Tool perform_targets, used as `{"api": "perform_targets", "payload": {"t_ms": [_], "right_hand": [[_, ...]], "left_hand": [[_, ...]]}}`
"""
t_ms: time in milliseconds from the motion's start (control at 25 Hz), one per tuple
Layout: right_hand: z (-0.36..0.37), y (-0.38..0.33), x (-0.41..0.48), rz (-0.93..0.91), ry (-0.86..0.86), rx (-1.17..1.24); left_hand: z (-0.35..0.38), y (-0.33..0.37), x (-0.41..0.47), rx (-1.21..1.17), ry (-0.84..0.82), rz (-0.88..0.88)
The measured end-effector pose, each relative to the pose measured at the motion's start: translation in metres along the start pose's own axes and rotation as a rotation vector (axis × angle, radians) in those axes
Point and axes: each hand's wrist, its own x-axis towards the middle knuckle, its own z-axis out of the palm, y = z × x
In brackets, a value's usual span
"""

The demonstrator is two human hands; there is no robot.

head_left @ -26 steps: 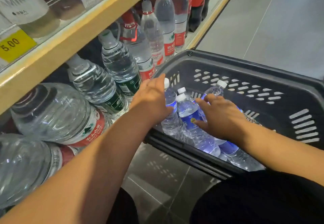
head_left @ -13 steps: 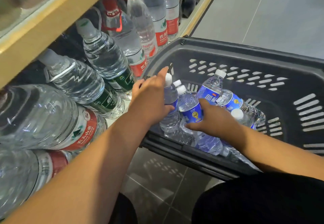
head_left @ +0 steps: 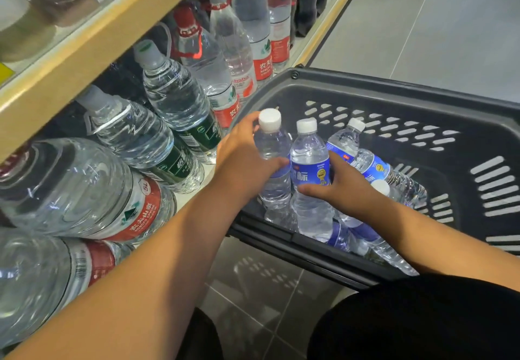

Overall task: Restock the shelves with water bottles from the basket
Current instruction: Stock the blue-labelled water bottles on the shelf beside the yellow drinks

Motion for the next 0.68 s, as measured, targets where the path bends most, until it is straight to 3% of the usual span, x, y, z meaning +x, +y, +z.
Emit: {"api": "perform_targets", "payload": {"t_ms": [160, 360, 480, 560, 680], "right_hand": [[-0.004, -0.018, -0.002, -0.078, 0.022, 0.239], [-0.014, -0.058, -0.009, -0.213, -0.062, 0.447], [-0.014, -0.078, -0.005, -0.167, -0.108, 0.587], [-0.008, -0.084, -0.004, -0.019, -0.213, 0.818], [0.002, -0.080, -0.005, 0.079, -0.218, 0.952]], "left_hand": [[-0.017, 0.021, -0.001, -0.337, 0.027, -0.083], [-0.056, 0.048, 0.002, -0.687, 0.017, 0.010], [-0.061, 0.052, 0.013, -0.924, 0.136, -0.176], [-0.045, 0.051, 0.014, -0.923, 0.160, -0.246], [-0.021, 0.049, 0.003, -0.816, 0.213, -0.314]]}}
